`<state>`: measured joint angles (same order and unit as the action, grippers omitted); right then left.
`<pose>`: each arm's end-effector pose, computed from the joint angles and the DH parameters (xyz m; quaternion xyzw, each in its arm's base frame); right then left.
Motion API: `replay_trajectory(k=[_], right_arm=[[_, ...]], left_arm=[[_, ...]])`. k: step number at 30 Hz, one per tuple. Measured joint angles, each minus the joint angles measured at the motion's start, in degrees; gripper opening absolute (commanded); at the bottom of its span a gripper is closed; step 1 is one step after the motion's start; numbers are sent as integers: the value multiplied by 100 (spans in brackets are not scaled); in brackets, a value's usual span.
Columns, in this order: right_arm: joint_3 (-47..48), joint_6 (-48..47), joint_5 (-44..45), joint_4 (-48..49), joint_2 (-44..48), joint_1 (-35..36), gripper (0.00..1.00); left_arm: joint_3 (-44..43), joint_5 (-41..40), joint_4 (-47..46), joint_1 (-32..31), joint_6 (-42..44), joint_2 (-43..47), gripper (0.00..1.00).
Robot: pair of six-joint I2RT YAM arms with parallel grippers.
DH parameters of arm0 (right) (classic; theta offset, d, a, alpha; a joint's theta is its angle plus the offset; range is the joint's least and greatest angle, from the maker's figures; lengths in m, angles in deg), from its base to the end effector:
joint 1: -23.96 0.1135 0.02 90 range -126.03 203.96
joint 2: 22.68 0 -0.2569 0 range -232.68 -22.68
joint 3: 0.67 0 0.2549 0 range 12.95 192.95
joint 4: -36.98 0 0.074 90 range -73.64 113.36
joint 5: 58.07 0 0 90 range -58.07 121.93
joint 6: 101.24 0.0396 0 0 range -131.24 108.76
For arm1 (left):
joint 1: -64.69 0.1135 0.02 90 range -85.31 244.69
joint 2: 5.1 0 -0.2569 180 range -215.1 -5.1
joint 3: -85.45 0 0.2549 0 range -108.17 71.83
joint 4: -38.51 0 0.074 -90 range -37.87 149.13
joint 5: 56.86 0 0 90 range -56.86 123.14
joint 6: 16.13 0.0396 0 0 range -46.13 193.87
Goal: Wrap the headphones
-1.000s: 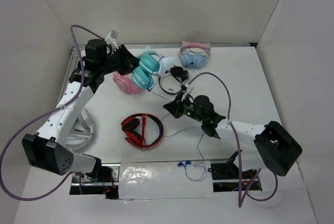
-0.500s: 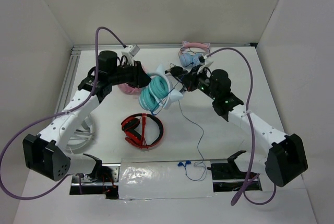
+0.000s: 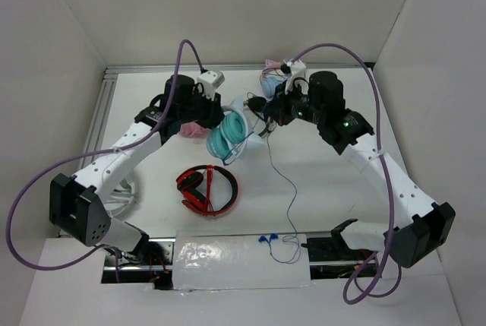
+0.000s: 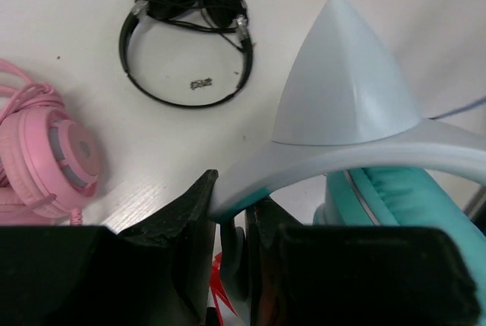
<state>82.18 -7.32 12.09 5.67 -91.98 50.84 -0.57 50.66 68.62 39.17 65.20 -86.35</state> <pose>0.2463 0.1399 0.3796 -0.2579 0.7596 0.2884 0.5229 0.2980 -0.1555 0.3408 0.2029 0.8142 -0.2784 0.4674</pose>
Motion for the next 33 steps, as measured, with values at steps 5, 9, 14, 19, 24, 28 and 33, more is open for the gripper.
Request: replay_trajectory(k=[5, 9, 14, 19, 24, 28, 33], right_arm=[[828, 2, -588, -1003, -313, -2, 0], [833, 24, -975, -1458, -446, -2, 0], [778, 59, -1569, -1624, -573, 15, 1], [726, 94, -2153, -1510, -785, 232, 10], [1005, 85, -2420, -1384, -1447, 662, 8], [1134, -9, -2304, -1224, -1746, 984, 8], [1056, -225, -1622, -960, -1672, 1547, 7]], left_arm=[[-343, -894, 74, -192, -66, -439, 0], [-605, -1733, 317, -256, -107, -686, 0], [-868, -2415, 629, -284, -533, -975, 0], [-1088, -2660, 970, -326, -1152, -1067, 0], [-1233, -2627, 1272, -326, -1753, -1067, 0], [-1403, -2623, 1620, -313, -2345, -1117, 0], [-1650, -2490, 2022, -232, -3045, -1182, 0]])
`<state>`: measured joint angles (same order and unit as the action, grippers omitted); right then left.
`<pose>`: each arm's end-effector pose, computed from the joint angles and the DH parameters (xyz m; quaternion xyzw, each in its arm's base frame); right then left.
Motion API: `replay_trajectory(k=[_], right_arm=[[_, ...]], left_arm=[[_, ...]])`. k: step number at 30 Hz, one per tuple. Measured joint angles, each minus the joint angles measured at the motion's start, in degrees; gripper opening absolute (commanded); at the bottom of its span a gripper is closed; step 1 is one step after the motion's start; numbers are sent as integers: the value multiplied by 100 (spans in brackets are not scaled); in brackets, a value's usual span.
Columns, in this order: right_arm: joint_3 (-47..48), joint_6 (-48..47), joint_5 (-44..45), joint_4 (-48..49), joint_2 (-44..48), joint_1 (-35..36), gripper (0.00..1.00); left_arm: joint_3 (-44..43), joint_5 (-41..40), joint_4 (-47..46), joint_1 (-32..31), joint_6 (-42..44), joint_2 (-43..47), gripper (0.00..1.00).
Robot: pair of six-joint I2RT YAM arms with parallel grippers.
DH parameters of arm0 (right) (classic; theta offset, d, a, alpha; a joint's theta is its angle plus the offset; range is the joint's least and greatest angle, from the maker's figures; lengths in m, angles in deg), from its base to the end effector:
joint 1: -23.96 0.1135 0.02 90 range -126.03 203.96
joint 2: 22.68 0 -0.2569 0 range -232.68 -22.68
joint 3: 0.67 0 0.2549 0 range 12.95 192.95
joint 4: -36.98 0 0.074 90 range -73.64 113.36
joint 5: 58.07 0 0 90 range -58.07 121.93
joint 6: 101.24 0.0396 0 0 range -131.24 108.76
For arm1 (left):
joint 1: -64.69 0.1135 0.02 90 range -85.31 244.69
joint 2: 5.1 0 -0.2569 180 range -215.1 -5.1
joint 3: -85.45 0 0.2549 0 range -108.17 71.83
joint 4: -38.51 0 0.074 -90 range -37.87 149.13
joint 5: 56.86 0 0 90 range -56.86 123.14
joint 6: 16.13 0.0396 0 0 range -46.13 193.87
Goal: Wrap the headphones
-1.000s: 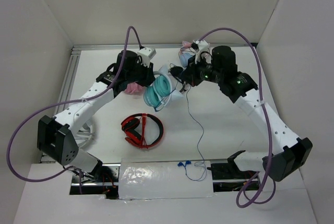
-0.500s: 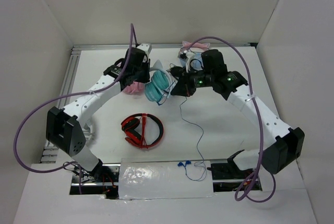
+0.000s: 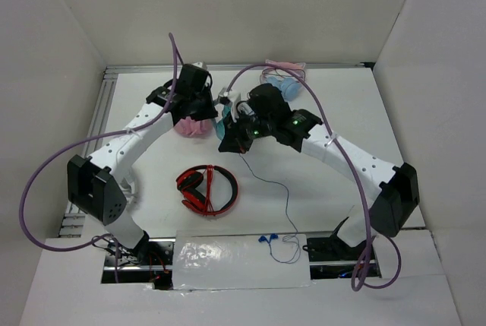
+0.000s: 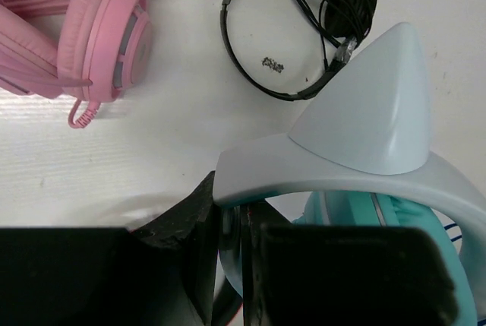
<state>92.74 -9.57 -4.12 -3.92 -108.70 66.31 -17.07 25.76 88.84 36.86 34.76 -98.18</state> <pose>0.2380 0.2485 0.3440 -0.4285 0.7346 0.4214 0.3151 0.3304 -0.1686 0.3377 -0.1158 0.9007 -0.1799 0.3782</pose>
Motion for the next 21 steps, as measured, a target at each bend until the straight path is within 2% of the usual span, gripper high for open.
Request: replay_trajectory(k=[6, 11, 17, 21], right_arm=[[-645, -118, 1005, 481, 313, 461, 6], [-1707, -129, 1650, 1200, 833, 678, 5], [-3329, -186, 2699, 2916, 1578, 1078, 5], [-4009, -245, 3130, 3897, 1517, 1110, 6]], left_arm=[[168, 492, -157, 260, -295, 70, 0], [304, 977, -286, 544, -313, 238, 0], [568, 1617, -581, 920, -323, 750, 0], [678, 2168, -800, 1115, -339, 1123, 0]])
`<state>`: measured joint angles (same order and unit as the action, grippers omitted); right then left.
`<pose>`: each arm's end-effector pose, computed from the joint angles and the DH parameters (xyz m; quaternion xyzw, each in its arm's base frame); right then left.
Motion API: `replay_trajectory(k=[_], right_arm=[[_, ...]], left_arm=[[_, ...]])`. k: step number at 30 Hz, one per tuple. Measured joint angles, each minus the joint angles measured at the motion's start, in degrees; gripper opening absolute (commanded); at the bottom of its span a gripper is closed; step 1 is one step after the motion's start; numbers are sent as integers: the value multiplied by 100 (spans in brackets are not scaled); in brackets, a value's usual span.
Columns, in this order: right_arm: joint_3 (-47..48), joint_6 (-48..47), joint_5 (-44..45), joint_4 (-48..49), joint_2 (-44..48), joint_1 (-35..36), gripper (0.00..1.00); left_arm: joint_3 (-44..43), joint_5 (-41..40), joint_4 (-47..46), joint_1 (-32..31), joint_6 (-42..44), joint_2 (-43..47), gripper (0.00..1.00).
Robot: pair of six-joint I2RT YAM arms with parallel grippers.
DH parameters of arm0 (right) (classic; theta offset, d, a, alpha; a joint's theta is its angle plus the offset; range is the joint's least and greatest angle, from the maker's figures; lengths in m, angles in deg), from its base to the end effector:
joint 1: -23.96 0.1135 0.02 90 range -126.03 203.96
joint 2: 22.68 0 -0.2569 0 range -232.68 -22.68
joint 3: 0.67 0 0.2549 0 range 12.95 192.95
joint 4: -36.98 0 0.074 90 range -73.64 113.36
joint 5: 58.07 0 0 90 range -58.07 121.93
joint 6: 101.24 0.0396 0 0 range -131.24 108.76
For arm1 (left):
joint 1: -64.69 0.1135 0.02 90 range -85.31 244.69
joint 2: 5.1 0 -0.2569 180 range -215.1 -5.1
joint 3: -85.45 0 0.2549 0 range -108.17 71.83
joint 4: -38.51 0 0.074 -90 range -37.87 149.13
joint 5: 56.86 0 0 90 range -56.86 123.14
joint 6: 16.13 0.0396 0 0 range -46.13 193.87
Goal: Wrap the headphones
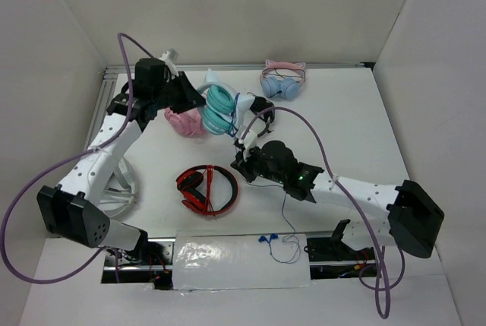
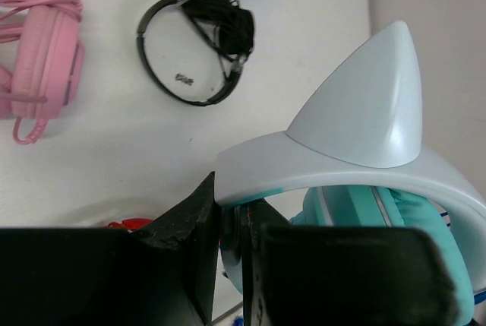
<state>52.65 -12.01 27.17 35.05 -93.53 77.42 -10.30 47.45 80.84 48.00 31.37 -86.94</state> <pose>0.1675 0.2316 0.2416 -0.3931 0.7152 0.2864 0.5020 0.3131 -0.1041 0.3756 -0.1282 0.8451 -0.3439 0.3888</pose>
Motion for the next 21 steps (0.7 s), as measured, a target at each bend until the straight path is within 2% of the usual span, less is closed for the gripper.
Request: replay_trajectory(k=[6, 12, 15, 21], right_arm=[[-125, 28, 227, 1222, -588, 4, 9], [-649, 295, 411, 2288, -734, 33, 11], [-949, 435, 553, 2671, -743, 72, 18], [-1010, 623, 874, 3036, -973, 166, 26]], left_arm=[[245, 249, -315, 114, -160, 472, 0], [413, 417, -358, 203, -444, 616, 0], [411, 627, -409, 275, -463, 662, 0], [352, 1047, -490, 424, -590, 662, 0]])
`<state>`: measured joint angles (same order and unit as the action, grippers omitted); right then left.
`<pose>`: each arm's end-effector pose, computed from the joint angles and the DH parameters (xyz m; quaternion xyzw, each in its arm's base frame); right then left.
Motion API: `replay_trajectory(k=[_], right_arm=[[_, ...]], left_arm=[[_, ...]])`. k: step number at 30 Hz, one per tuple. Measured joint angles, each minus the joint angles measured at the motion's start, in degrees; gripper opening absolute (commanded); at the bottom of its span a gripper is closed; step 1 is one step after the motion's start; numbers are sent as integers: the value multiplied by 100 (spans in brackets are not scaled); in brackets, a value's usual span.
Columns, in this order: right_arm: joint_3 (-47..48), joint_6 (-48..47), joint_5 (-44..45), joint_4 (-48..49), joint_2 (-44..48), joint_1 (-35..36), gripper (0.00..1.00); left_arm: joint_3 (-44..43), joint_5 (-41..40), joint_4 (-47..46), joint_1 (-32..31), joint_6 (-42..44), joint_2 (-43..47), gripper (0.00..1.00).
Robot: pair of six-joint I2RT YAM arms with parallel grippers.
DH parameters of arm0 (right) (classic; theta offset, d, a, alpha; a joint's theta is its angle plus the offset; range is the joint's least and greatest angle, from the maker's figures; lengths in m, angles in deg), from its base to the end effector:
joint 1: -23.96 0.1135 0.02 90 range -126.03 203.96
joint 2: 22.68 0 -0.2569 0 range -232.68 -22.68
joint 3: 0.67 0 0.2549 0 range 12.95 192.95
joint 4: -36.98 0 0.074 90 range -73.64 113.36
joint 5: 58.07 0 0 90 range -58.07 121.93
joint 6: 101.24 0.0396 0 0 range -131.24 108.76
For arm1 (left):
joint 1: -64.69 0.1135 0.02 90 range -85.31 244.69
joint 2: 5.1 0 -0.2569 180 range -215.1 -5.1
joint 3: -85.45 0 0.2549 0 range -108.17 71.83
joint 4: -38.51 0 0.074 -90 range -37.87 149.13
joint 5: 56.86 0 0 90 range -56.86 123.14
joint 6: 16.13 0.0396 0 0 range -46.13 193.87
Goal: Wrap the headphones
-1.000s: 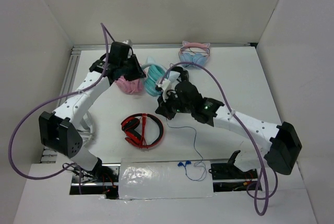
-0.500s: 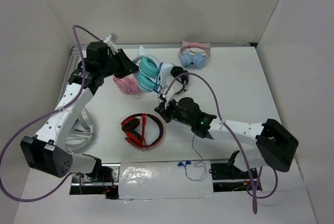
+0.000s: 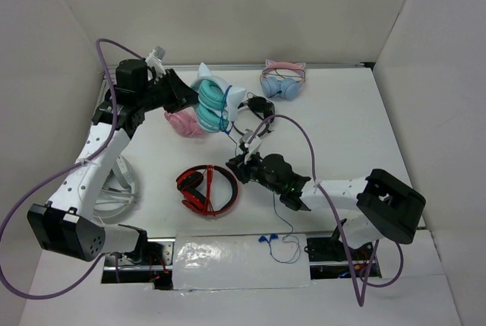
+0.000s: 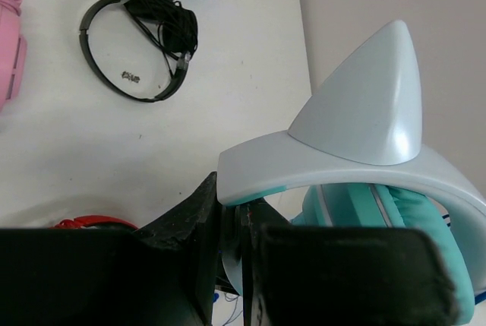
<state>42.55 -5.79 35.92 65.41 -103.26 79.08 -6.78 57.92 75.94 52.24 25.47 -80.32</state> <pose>0.1696 0.2385 0.1946 -0.2985 0.6988 0.3047 0.5742 0.2906 -0.0812 0.3981 -0.1311 0.8008 -0.4342 0.3913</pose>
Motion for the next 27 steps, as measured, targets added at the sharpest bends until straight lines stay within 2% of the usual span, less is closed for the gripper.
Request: replay_trajectory(k=[3, 5, 9, 13, 15, 17, 18, 19, 27], right_arm=[[-7, 98, 144, 129, -105, 9, 28], [-37, 160, 197, 308, -162, 17, 37], [-175, 289, 330, 678, -398, 26, 36], [-245, 350, 413, 765, -605, 26, 24], [-269, 389, 433, 780, -621, 22, 23], [-271, 415, 437, 839, -621, -17, 17], [-273, 435, 422, 876, -621, -44, 12], [-278, 452, 404, 905, -621, -81, 0], [-295, 813, -404, 1222, -693, -879, 0]], left_arm=[[-42, 179, -76, 70, -7, 0, 0], [-79, 330, -133, 116, -20, 0, 0], [-214, 579, -197, 221, -118, 0, 0], [-459, 846, -236, 313, -155, 0, 0], [-522, 1023, -313, 348, -155, 9, 0], [-531, 1202, -369, 369, -153, 48, 0], [-531, 1292, -378, 376, -151, 81, 0], [-531, 1366, -382, 380, -146, 118, 0], [-391, 1950, -614, 476, -17, 542, 0]])
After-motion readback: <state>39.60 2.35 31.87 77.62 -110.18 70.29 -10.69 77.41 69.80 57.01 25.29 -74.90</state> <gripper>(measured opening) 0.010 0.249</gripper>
